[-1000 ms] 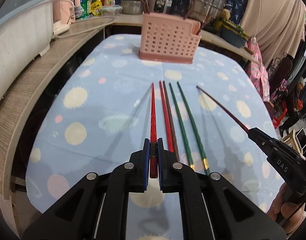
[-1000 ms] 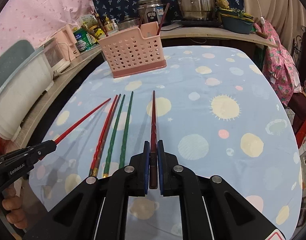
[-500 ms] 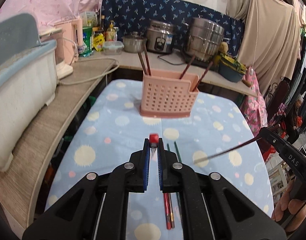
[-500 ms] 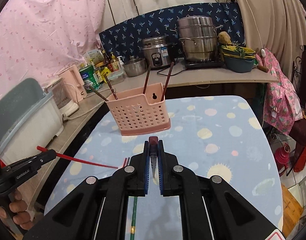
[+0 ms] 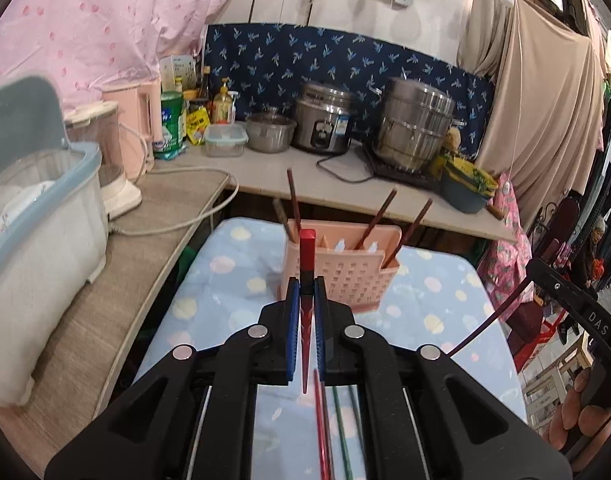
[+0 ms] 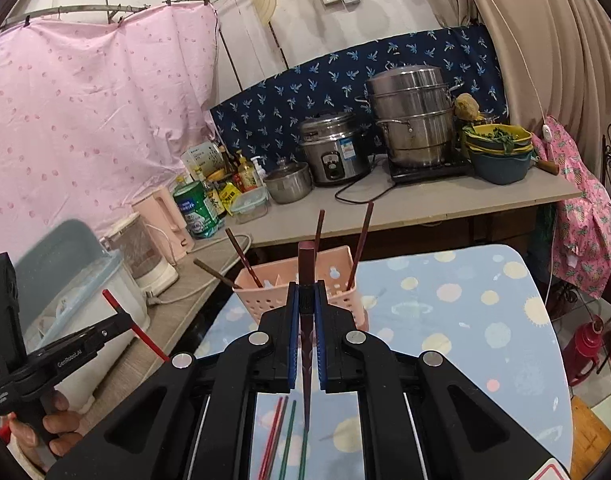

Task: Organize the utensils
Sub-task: 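Lift both held chopsticks and carry them over the pink basket, then lower chopsticks into the pink basket and open both tools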

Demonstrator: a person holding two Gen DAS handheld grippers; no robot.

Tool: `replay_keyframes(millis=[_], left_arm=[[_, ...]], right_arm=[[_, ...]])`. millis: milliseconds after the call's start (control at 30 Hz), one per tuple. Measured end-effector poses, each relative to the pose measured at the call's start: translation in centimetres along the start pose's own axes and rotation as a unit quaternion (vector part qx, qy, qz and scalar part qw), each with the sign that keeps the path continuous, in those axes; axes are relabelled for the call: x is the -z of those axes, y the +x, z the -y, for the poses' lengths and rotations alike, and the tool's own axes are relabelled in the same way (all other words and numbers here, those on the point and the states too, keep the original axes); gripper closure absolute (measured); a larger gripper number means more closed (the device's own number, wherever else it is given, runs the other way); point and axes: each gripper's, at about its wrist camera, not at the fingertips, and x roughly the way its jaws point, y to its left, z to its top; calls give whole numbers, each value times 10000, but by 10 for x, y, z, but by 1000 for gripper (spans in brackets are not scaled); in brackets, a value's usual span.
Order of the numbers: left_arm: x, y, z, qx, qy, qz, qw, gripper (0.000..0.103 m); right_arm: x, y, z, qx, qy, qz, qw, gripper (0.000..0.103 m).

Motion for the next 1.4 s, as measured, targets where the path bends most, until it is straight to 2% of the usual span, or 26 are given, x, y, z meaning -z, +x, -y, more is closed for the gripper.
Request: replay_keyframes(millis=[333,567,700,1033,1300,1400], left_arm=[[-89,7,16,73,-79,828,9965,96],[-121,36,18,-22,-85,1071,9942,96],[-121,59,13,-81,-147,950,9953,96],[-99,113,-4,-233,-208,492,9983,96],[-85,130,-10,-311,-258,295,9987,96],[-81,130,-11,-319,-240,254,9989,93]], right_arm=[[-88,39,-19,-213,-13,630,9978,96],[-114,84,-21,-260,73,659,9975,96],[-109,112,-17,-232,124,477,9985,96],[-70,166,-5,-42,98,-100,9999,96],[-58,176,-6,25,-11,-249,9997,95],[-57,171,-6,37,20,-155,9999,92]])
